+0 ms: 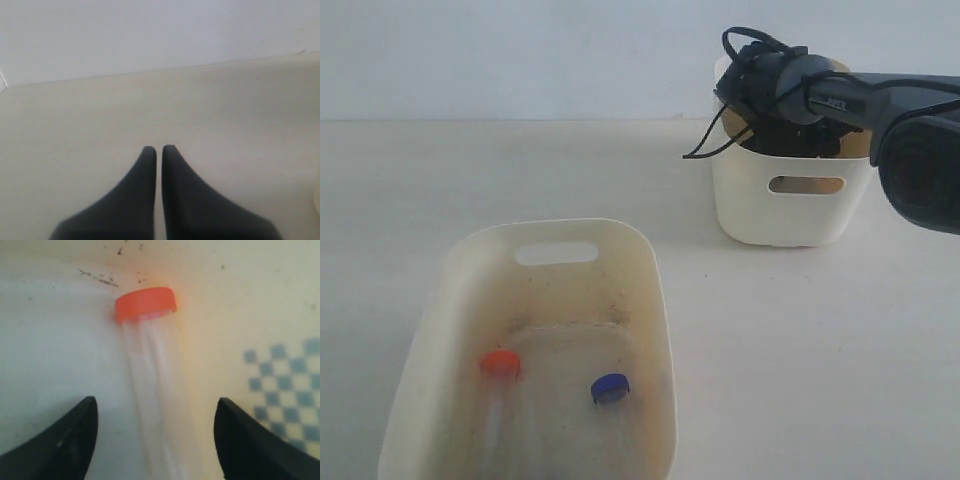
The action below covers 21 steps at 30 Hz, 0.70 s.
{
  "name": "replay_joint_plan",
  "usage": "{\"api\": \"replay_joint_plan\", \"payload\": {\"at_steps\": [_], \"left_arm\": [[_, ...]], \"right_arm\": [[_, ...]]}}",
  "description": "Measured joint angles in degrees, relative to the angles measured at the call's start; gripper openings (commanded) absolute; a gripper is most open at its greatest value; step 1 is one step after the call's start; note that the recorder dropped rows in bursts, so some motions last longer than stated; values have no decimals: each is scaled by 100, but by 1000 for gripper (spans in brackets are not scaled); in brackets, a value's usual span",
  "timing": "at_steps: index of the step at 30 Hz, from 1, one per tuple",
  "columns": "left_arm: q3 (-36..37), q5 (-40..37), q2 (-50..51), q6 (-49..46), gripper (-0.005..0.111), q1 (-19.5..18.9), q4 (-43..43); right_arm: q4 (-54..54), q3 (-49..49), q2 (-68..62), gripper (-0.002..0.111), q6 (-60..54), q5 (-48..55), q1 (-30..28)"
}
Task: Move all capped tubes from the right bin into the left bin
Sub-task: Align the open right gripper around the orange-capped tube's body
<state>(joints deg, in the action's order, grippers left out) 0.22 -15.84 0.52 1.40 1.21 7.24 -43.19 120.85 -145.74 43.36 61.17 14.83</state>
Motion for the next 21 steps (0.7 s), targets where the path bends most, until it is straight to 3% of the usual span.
{"api": "replay_joint_plan", "payload": {"at_steps": [3, 14, 21], "left_arm": [[0, 0, 0, 0, 4, 0, 0], [0, 0, 0, 0, 4, 0, 0], [0, 0, 0, 0, 4, 0, 0]], "right_arm": [[118, 9, 0, 38, -121, -40, -41], [211, 9, -14, 0, -573, 58, -84], [271, 12, -14, 0, -778, 58, -88]]}}
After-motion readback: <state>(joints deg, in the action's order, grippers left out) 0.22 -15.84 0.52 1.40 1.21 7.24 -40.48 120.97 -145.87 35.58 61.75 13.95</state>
